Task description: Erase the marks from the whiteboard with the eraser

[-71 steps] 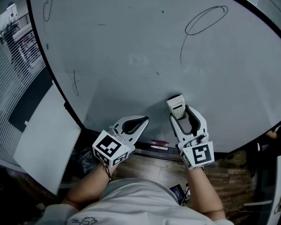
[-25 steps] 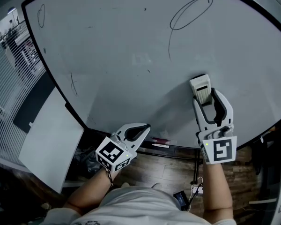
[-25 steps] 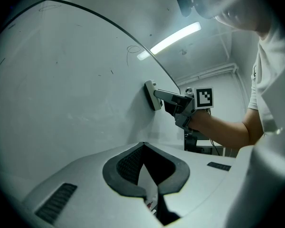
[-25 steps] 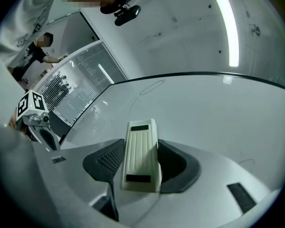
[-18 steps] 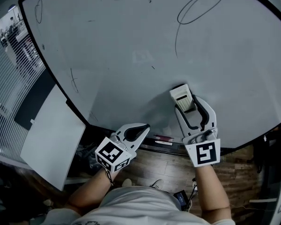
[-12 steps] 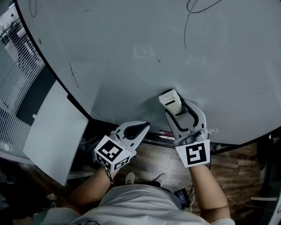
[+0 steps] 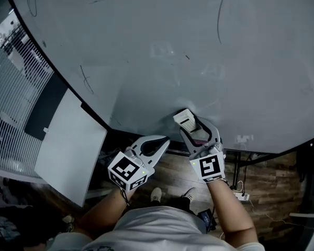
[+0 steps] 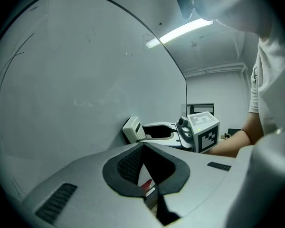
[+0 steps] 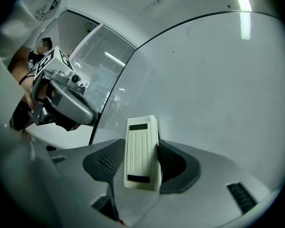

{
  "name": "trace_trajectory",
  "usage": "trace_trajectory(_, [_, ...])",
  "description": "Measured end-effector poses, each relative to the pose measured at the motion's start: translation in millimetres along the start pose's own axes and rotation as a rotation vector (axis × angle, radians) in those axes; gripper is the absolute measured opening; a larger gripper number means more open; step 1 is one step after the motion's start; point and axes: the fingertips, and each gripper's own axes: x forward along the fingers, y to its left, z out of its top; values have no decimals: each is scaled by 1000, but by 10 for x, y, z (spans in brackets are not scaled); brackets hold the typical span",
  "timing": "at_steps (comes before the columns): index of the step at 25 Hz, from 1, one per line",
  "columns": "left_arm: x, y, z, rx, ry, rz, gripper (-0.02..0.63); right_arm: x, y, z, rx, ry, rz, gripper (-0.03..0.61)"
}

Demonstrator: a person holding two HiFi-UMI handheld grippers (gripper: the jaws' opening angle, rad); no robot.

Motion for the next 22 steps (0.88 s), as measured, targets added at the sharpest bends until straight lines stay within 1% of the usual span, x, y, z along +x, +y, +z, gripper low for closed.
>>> trace_trajectory(3, [-102,-19,15,12,-2,-15,6,-48,9,57,12,-2,-34,230])
trace_trajectory(6, [-236,-54,65,26,-13,-33,6,-166,59,189,52,-7,-72,230])
trace_trajectory(9, [-374,-117,125,42,-27,-60,6,-300,141,353,61,-27,-108,230])
trace_trajectory(13, [-523,-219,203,59,-54,-106,6,-546,255,639,95,-95,-163,230])
trace_trajectory(15, [-587,-284,237,64,-70,-124,6,-704,320,780,134,-128,-184,230])
trace_trajectory(19, [-723,-434,357,72,-115,-138,6,-1056,450,947,196,-123,-191,230])
trace_trajectory(22, [-813,-576,442,75,-148,-134,6,-1317,518,1131,240,-179,-195,230])
